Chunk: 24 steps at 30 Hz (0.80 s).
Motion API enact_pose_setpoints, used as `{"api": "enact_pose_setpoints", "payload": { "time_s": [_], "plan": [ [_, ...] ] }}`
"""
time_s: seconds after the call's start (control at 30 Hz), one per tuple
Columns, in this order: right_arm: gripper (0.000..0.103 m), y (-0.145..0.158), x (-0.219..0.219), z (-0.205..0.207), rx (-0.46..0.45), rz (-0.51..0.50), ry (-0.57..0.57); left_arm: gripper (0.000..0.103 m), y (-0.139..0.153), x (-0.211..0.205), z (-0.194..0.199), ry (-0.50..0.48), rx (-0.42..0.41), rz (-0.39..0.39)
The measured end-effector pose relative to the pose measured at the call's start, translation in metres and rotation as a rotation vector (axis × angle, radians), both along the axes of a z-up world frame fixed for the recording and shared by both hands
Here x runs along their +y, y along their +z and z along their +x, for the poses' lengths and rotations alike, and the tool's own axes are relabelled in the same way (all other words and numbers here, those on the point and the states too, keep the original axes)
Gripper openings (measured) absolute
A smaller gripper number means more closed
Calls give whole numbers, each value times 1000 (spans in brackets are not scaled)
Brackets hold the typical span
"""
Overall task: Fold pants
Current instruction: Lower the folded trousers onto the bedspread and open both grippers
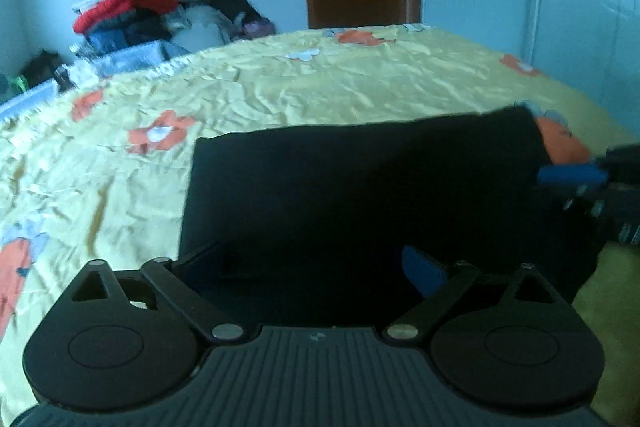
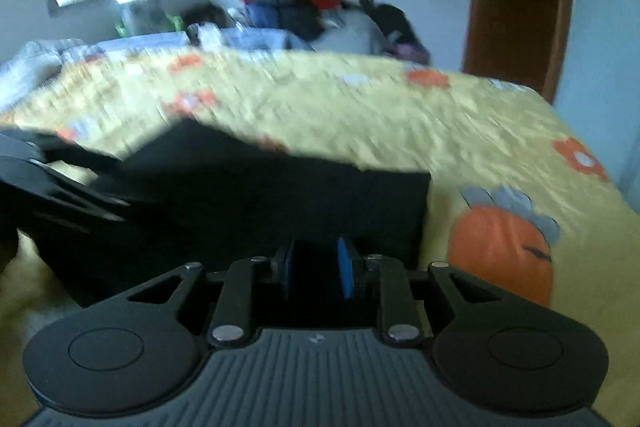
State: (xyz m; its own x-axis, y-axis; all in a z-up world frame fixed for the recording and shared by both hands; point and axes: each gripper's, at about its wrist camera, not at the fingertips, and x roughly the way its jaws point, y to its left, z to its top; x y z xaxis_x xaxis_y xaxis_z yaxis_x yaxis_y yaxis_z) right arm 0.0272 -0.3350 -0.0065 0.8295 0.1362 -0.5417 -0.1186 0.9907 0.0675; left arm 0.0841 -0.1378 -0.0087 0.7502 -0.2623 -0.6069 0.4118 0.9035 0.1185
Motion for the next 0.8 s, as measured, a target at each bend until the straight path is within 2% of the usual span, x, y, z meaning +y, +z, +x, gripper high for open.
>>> {"api": "enact_pose_setpoints", "payload": {
  "time_s": [0.23, 0.33, 0.47, 0.53, 0.57, 0.6, 0.73, 0.8],
  "plan": [
    [22, -5, -4, -9, -16, 76, -48, 102, 8, 20, -14, 88, -44, -83],
    [23, -10, -4, -14, -60, 111, -75, 103, -5, 18, -7, 78, 23, -41],
    [25, -9, -1, -17, -72, 114, -93, 103, -13, 29, -9, 102, 12, -118],
    [50, -9, 5, -17, -76, 115, -50, 103, -15, 32, -7, 107, 12, -138],
    [93, -9, 8, -17, -75, 137, 12, 103, -15, 34, -5, 109, 24, -152],
    [103, -10, 13, -16, -68, 159, 86, 103, -16, 37, -4, 113, 34, -165],
    [103, -11, 40, -12, -44, -7, 72, 103, -18, 43, -2, 115, 58, -209],
    [103, -11, 46, -12, -47, -51, 71, 103, -17, 48, -9, 131, 52, -225]
  ]
}}
